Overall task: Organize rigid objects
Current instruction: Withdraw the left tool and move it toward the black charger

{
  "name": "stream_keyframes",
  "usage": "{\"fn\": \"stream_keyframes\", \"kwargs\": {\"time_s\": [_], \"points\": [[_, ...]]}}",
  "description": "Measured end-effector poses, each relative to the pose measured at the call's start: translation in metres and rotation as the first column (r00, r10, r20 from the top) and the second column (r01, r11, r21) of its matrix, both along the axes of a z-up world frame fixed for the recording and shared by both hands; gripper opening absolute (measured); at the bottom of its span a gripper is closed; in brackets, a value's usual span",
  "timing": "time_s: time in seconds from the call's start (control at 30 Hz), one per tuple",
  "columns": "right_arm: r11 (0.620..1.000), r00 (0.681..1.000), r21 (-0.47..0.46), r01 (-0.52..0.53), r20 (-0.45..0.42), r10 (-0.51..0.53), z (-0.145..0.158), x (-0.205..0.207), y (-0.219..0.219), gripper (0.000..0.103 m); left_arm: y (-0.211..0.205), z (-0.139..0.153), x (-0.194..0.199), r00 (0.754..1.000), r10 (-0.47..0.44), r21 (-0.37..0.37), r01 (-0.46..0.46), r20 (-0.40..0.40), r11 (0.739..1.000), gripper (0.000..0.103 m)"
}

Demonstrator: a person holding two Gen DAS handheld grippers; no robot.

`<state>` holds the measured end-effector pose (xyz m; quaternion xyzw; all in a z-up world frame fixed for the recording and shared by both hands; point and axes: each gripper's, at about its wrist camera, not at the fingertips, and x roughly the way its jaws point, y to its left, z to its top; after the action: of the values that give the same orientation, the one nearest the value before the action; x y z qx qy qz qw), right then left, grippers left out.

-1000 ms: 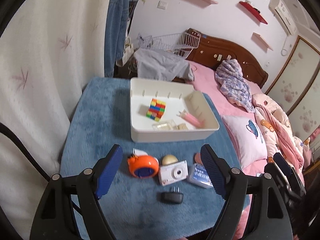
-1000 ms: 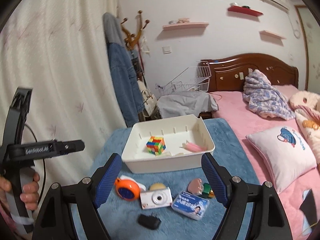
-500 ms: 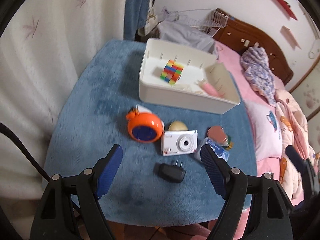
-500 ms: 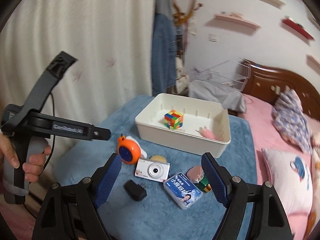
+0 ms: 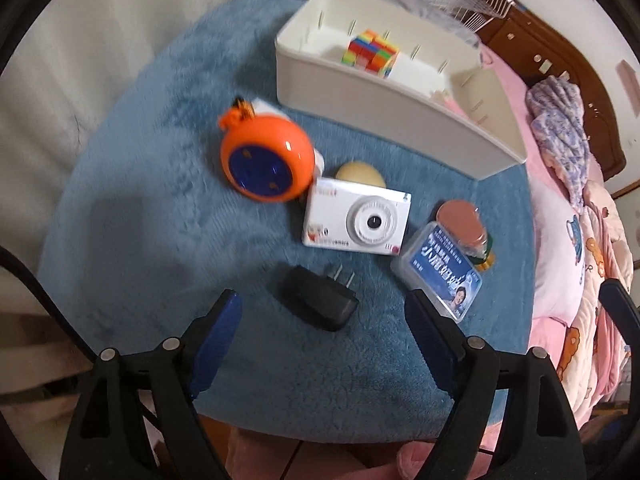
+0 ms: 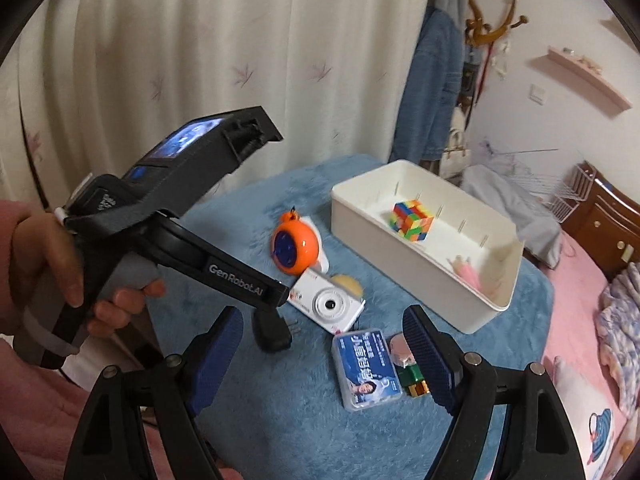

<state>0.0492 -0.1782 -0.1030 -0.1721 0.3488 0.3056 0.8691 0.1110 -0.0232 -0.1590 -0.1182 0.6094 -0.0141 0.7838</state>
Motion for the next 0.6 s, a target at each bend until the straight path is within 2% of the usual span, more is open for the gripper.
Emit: {"fn": "stream_keyframes", "kwargs": {"time_s": [0.4, 0.6], "points": [[0.998, 0.991, -0.037, -0.051, -0.129, 0.046, -0.033, 0.032, -0.027, 0.083, -0.020, -0.057, 0.014, 0.985, 0.028, 0.102, -0.010, -0.172, 0.995, 0.087], [0.996, 0.975, -0.055, -0.077, -0.211, 0.063, -0.058, 0.042, -0.029, 0.083, -0.023, -0.072, 0.014, 0.979, 0.049, 0.141, -0.021, -0.197, 0.990, 0.087]]}}
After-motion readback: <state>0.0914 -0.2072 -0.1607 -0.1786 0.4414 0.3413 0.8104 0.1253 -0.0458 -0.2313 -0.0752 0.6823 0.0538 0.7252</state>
